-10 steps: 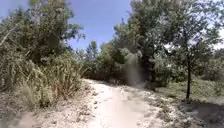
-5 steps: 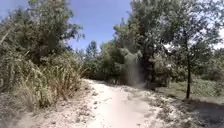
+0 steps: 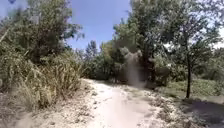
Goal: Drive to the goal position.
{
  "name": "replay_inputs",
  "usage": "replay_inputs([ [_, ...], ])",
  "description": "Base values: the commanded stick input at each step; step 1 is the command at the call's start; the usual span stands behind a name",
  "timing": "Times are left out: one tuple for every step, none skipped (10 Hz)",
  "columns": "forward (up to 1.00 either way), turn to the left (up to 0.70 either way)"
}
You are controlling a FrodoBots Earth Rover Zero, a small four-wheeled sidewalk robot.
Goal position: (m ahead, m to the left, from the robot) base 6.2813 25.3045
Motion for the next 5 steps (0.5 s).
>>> replay_inputs([
  [0.04, 0.04],
  [0.04, 0.04],
  [0.04, 0.04],
  [0.04, 0.04],
  [0.04, 0.04],
])
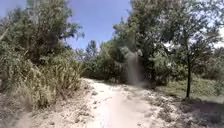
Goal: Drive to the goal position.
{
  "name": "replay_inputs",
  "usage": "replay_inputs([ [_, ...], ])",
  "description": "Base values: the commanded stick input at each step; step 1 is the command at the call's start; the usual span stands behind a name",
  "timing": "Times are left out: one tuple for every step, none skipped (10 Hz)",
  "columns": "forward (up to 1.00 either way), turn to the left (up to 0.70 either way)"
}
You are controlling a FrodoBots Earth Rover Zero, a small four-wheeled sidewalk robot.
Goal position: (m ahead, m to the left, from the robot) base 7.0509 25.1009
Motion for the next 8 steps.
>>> replay_inputs([
  [0.04, 0.04],
  [0.04, 0.04],
  [0.04, 0.04],
  [0.04, 0.04],
  [0.04, 0.04],
  [0.04, 0.04],
  [0.04, 0.04],
  [0.04, 0.04],
])
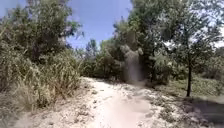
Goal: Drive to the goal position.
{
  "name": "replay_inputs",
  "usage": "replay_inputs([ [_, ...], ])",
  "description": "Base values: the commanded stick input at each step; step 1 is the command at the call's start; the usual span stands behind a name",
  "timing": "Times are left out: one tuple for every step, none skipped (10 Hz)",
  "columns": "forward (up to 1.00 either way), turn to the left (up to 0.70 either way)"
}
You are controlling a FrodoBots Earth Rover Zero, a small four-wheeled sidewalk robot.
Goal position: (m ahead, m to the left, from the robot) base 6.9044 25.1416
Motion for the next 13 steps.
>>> replay_inputs([
  [0.04, 0.04],
  [0.04, 0.04],
  [0.04, 0.04],
  [0.04, 0.04],
  [0.04, 0.04],
  [0.04, 0.04],
  [0.04, 0.04],
  [0.04, 0.04],
  [0.04, 0.04],
  [0.04, 0.04],
  [0.04, 0.04],
  [0.04, 0.04],
  [0.04, 0.04],
])
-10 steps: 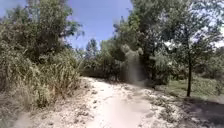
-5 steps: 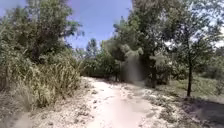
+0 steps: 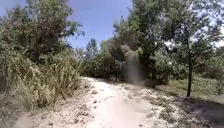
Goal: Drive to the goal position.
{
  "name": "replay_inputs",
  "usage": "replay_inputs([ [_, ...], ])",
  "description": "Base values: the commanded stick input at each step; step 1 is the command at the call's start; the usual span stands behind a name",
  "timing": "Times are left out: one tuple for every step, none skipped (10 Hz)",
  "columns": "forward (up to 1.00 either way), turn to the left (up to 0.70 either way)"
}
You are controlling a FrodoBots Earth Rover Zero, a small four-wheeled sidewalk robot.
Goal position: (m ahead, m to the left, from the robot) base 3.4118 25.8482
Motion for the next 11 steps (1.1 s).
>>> replay_inputs([
  [0.04, 0.04],
  [0.04, 0.04],
  [0.04, 0.04],
  [0.04, 0.04],
  [0.04, 0.04],
  [0.04, 0.04],
  [0.04, 0.04],
  [0.04, 0.04],
  [0.04, 0.04],
  [0.04, 0.04],
  [0.04, 0.04],
])
